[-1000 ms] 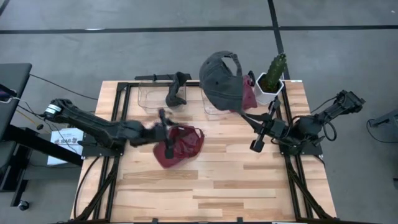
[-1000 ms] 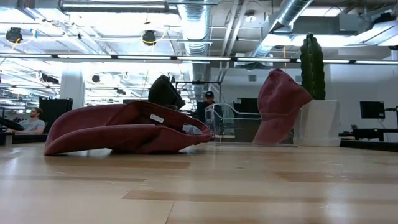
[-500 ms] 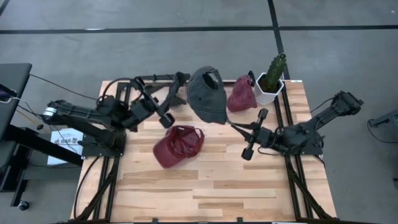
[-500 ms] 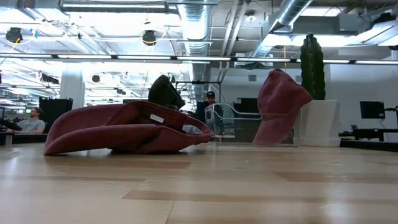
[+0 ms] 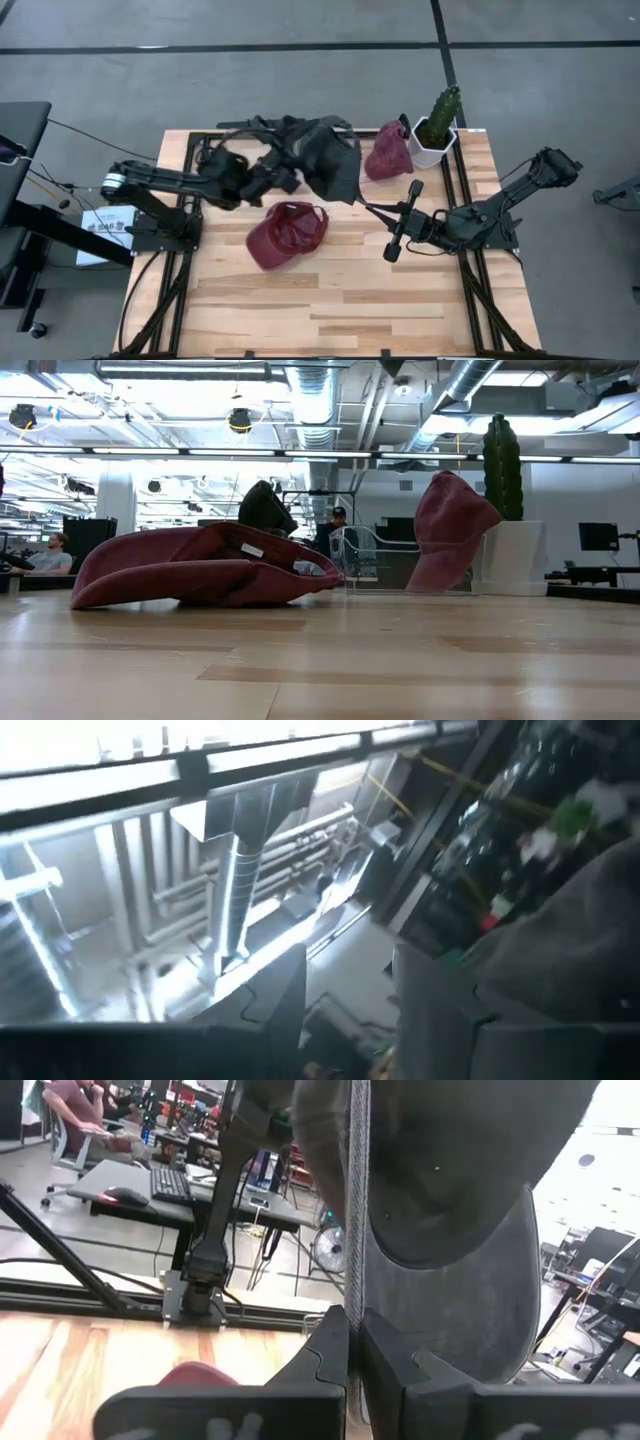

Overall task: Pick & Place hat
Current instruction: Put the black cap into the left transparent bin

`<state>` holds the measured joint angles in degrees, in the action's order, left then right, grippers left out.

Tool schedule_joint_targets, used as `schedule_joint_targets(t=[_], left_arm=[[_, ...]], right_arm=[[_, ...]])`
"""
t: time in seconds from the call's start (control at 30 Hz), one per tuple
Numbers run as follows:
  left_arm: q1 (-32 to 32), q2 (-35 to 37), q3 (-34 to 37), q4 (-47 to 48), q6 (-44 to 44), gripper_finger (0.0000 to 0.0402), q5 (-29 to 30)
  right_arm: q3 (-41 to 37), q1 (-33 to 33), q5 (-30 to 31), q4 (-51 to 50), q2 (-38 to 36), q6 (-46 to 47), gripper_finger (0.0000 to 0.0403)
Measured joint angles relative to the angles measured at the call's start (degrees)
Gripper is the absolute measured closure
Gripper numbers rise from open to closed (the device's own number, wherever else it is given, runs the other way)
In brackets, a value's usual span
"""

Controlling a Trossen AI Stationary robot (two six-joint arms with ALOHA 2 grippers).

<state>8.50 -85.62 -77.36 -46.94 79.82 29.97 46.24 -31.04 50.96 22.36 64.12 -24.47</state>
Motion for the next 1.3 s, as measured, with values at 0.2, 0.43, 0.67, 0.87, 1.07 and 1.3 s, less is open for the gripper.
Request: schedule_joint_targets(t=[0.2,0.43,0.67,0.87,1.07,1.3], left_arm=[[0.50,-3.51,-6.54,-0.73,6.87,0.0253,-0.17],[2.85,-0.93,-9.18,-1.43,9.08,0.0253,0.06],[0.27,-0.30,-9.05,-1.12,9.69,0.0253,1.26],[-4.44,-0.87,-9.05,-0.36,3.61,0.0253,1.43],[-4.26,-1.51,-9.05,5.24,-6.61,0.0253,2.02],[-2.10,-5.03,-9.03,8.84,-9.26,0.0253,4.47]], right_arm=[[0.00,-0.05,-0.02,-3.13,-0.02,2.22,0.0402],[-0.02,-0.03,0.00,-5.10,-0.02,3.58,0.0402],[-0.02,-0.05,-0.07,-4.75,-0.02,4.62,0.0402],[-0.02,-0.05,-2.34,-3.92,-0.03,4.99,0.0402],[-0.02,-0.05,-2.55,-3.92,-0.04,4.54,0.0402],[-0.02,-0.03,-2.55,-3.40,-0.04,3.50,0.0402]])
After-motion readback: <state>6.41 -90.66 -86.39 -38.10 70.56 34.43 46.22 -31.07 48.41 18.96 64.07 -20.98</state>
